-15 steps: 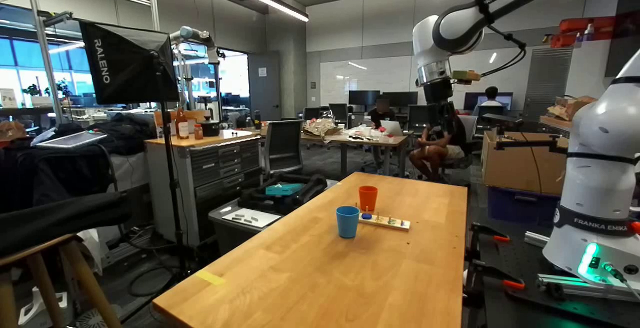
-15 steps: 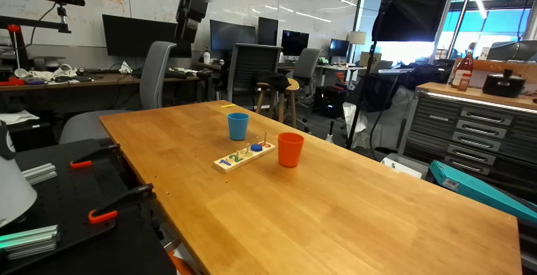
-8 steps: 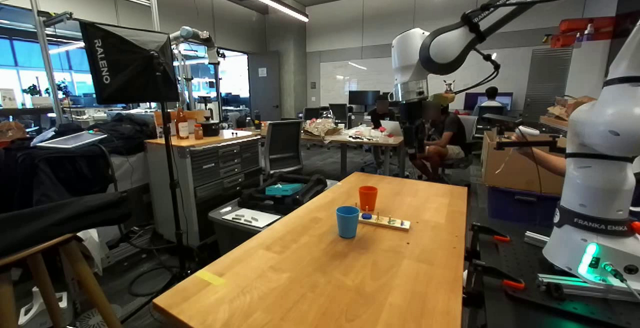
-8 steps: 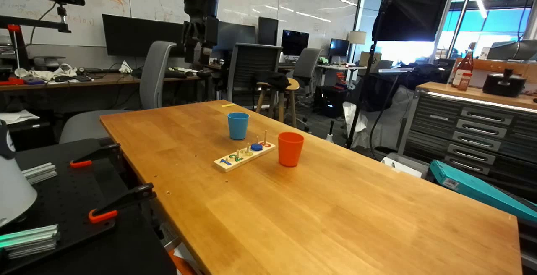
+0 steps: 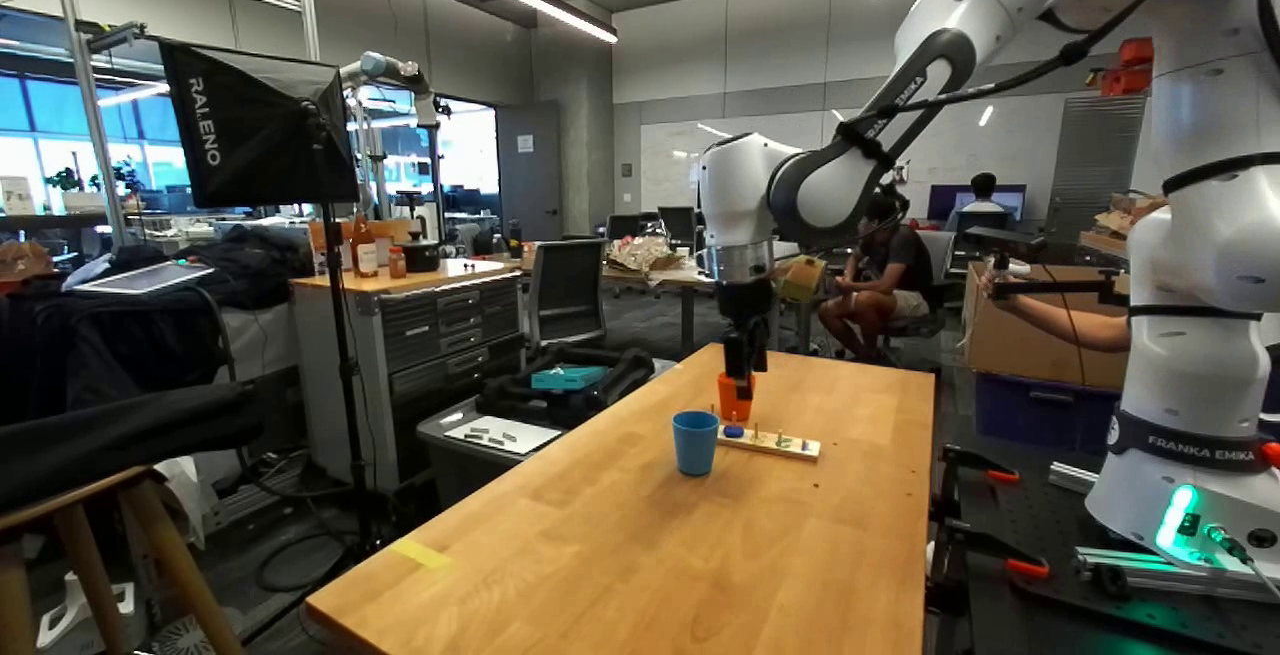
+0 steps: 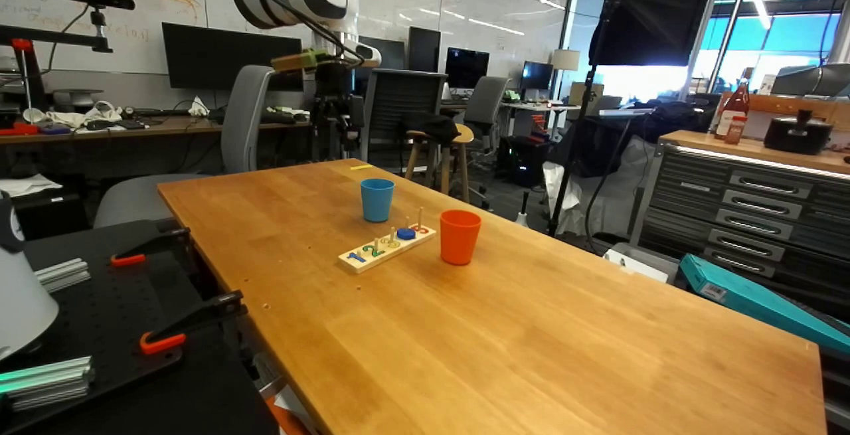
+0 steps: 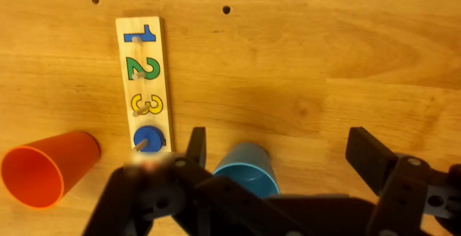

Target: Pick up the blue cup and put it in the orange cup

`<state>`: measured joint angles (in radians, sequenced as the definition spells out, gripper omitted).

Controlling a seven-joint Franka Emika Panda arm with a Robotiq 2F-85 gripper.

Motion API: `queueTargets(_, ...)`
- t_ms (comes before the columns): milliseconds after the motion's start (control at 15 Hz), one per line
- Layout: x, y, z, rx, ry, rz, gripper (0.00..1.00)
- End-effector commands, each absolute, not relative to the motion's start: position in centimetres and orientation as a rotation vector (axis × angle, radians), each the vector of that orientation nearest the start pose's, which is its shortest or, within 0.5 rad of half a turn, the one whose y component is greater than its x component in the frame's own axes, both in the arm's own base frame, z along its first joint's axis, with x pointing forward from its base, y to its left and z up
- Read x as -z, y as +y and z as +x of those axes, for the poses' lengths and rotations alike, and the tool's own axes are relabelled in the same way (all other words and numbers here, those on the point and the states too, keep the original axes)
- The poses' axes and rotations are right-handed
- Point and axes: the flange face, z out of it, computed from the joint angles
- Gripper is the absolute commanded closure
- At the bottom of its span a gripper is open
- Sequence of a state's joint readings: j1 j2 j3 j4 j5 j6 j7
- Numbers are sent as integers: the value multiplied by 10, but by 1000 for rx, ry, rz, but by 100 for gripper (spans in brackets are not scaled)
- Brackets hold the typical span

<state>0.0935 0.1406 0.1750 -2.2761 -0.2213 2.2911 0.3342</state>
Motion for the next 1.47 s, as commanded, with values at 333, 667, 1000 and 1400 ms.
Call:
queueTargets(333, -218, 150, 581, -42, -107, -3349, 0)
queueTargets(667, -193, 166, 595, 17, -124, -3343, 0)
queueTargets(1000, -184, 164, 603, 47, -118, -3334, 49)
queueTargets(1400, -188, 140, 610, 50, -58, -3351, 96)
